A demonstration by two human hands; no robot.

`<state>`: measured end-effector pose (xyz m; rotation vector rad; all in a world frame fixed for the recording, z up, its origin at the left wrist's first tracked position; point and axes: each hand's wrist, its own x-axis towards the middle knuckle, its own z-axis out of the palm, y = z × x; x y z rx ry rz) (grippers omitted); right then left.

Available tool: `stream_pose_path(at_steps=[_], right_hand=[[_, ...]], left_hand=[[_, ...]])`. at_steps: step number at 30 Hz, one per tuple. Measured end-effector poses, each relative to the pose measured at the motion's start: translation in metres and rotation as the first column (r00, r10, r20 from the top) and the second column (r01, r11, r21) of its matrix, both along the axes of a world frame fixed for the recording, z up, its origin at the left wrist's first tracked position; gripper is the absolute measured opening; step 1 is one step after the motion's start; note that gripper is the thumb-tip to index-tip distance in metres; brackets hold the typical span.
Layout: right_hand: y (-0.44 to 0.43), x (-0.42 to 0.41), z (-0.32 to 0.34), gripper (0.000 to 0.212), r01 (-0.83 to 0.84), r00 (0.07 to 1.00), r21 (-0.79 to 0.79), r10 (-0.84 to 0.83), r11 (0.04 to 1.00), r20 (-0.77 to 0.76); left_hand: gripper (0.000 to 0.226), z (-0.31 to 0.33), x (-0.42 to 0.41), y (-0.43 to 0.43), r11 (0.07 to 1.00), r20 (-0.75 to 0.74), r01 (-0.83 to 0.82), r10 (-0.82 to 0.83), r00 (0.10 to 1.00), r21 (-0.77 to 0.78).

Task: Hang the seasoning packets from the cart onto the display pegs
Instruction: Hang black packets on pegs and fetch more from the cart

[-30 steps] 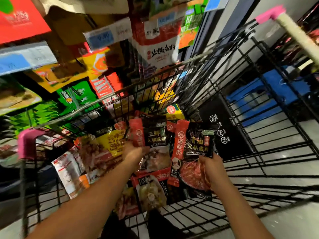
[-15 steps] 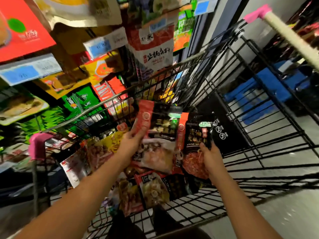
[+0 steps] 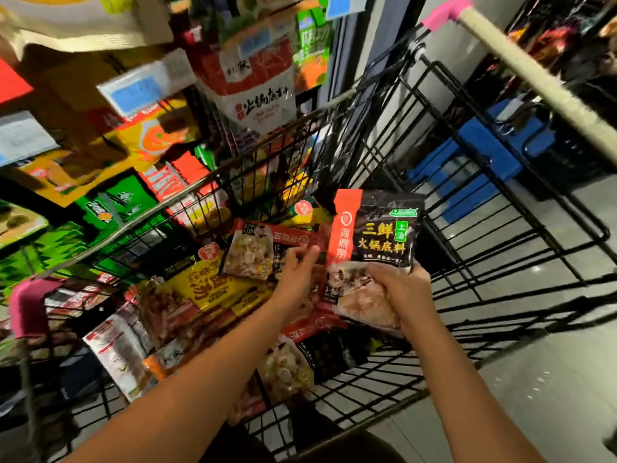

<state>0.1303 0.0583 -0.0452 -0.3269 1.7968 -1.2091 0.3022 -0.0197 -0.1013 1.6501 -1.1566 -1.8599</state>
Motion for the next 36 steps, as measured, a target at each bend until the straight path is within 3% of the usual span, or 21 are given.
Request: stream_pose_path(at_steps=[1, 3, 4, 6, 8, 10, 13, 15, 18, 20, 23, 26, 28, 32, 36], right_hand=[[0.0, -0.009, 0.002, 0.037, 0.05, 0.997, -0.013, -0.051, 0.999, -0.061], [0.0, -0.03, 0.008, 0.035, 0.077, 0.969, -0.017, -0.079, 0.997, -0.235], [0.001, -0.037, 0.013, 0.034, 0.092, 0.948, -0.018, -0.093, 0.996, -0.306], [0.006, -0.055, 0.013, 0.038, 0.129, 0.899, -0.011, -0.121, 0.992, -0.42], [0.011, -0.068, 0.011, 0.042, 0.146, 0.876, -0.025, -0.142, 0.989, -0.46], [0.015, -0.073, 0.013, 0.036, 0.16, 0.874, -0.032, -0.156, 0.987, -0.459], [0.018, -0.075, 0.008, 0.037, 0.191, 0.894, -0.043, -0.192, 0.981, -0.405], [0.018, -0.072, 0.005, 0.037, 0.21, 0.907, -0.029, -0.206, 0.977, -0.366], [0.016, -0.064, 0.004, 0.039, 0.184, 0.935, 0.003, -0.174, 0.983, -0.308], [0.014, -0.06, -0.001, 0.036, 0.14, 0.954, 0.036, -0.125, 0.989, -0.272], [0.007, -0.047, 0.0, 0.049, 0.048, 0.974, 0.123, -0.019, 0.991, -0.226], [0.004, -0.029, 0.002, 0.081, -0.081, 0.965, 0.182, 0.122, 0.98, -0.231], [0.001, -0.013, 0.008, 0.092, -0.111, 0.982, 0.168, 0.135, 0.98, -0.135], [0.0, 0.004, -0.003, 0.08, -0.066, 0.998, 0.064, 0.065, 0.996, 0.024], [0.005, 0.01, -0.007, 0.081, -0.063, 0.979, -0.003, 0.063, 0.998, 0.194]], left_hand=[[0.048, -0.011, 0.012, 0.002, 0.999, 0.064, 0.049, -0.049, 0.997, -0.006], [0.053, -0.043, 0.04, 0.009, 0.95, 0.219, 0.309, -0.309, 0.925, 0.037], [0.053, -0.063, 0.05, 0.013, 0.869, 0.302, 0.485, -0.49, 0.817, 0.098], [0.044, -0.084, 0.064, 0.024, 0.656, 0.439, 0.703, -0.736, 0.515, 0.274], [0.049, -0.101, 0.071, 0.034, 0.563, 0.538, 0.764, -0.769, 0.345, 0.314], [0.065, -0.105, 0.072, 0.039, 0.539, 0.553, 0.779, -0.774, 0.308, 0.32], [0.04, -0.097, 0.075, 0.035, 0.555, 0.449, 0.781, -0.798, 0.402, 0.287], [0.024, -0.082, 0.081, 0.026, 0.691, 0.385, 0.697, -0.705, 0.595, 0.19], [0.018, -0.047, 0.09, 0.005, 0.919, 0.277, 0.386, -0.393, 0.877, 0.082], [0.028, -0.022, 0.095, -0.013, 0.992, 0.202, 0.117, -0.123, 0.972, 0.039], [0.043, 0.018, 0.091, -0.038, 0.996, -0.018, -0.069, 0.07, 0.997, 0.062], [0.017, 0.045, 0.065, -0.042, 0.985, -0.164, -0.084, 0.108, 0.981, 0.148], [0.009, 0.053, 0.043, -0.039, 0.989, -0.178, -0.056, 0.08, 0.981, 0.136], [0.01, 0.046, 0.016, -0.027, 0.99, -0.144, 0.043, -0.023, 0.989, 0.138], [0.035, 0.046, 0.0, -0.012, 0.989, -0.115, 0.141, -0.134, 0.984, 0.049]])
